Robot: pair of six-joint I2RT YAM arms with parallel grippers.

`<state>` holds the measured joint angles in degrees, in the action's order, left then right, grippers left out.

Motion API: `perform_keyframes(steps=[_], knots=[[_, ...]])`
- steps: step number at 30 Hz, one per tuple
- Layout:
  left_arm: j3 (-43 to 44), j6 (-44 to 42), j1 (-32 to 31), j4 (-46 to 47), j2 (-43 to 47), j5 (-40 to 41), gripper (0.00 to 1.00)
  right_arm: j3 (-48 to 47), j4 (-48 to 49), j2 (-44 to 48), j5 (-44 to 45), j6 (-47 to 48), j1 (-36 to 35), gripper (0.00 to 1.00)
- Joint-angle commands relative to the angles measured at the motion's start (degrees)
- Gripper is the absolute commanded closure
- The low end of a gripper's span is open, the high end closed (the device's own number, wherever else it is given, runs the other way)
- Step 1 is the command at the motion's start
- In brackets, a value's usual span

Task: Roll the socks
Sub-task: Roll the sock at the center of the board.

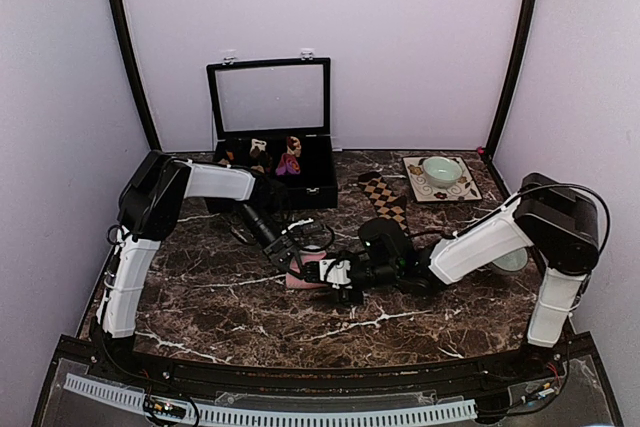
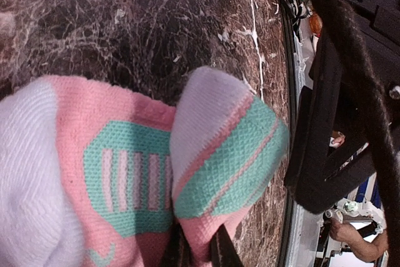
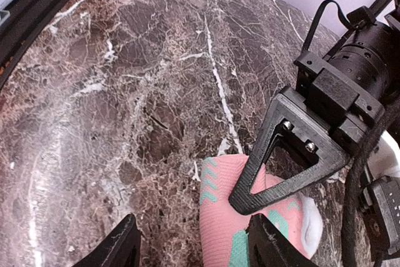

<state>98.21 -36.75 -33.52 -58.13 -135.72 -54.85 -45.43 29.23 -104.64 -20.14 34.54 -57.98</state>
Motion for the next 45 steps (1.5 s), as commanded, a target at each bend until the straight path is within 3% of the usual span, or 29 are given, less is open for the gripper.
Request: perform_keyframes(steps=[1,8,11,17,18,21,23,34,41,45], knots=[[-3.09,0.33,0.38,-1.37,-6.11,19.71,1.0,-3.54,-3.31,-2.7,1.2,5.05,-0.17,0.42],[-3.24,-0.53,0.38,-1.62,-5.72,19.42,0.99,-5.67,-7.02,-6.87,1.85,5.65,2.11,0.49],[-3.56,-1.47,0.39,-2.02,-4.75,18.92,0.93,-5.92,-8.32,-8.66,2.45,5.14,3.13,0.53],[-6.25,-3.95,0.59,-2.15,-0.21,17.53,0.73,-6.83,-12.11,-12.31,3.12,3.18,5.02,0.61],[-6.85,-4.02,0.77,-1.9,1.0,17.16,0.66,-7.0,-13.12,-12.6,3.09,2.63,5.27,0.63],[-8.85,-4.18,1.39,-0.54,4.97,16.89,0.35,-6.86,-14.72,-13.56,3.19,0.53,6.07,0.66],[-10.26,-5.04,1.73,0.25,8.33,17.03,0.29,-6.98,-16.21,-14.3,3.32,-0.63,6.45,0.68],[-19.78,-7.06,2.06,10.8,22.37,19.18,0.28,-14.4,-28.12,-18.54,-8.84,-12.61,9.79,0.85],[-26.08,-7.96,1.47,18.02,29.84,16.52,0.3,-15.35,-29.26,-20.64,-17.49,-25.14,12.69,0.84],[-27.46,-8.66,-1.28,21.55,30.86,18.92,0.31,-18.64,-33.33,-24.03,-21.4,-31.31,14.22,0.86]])
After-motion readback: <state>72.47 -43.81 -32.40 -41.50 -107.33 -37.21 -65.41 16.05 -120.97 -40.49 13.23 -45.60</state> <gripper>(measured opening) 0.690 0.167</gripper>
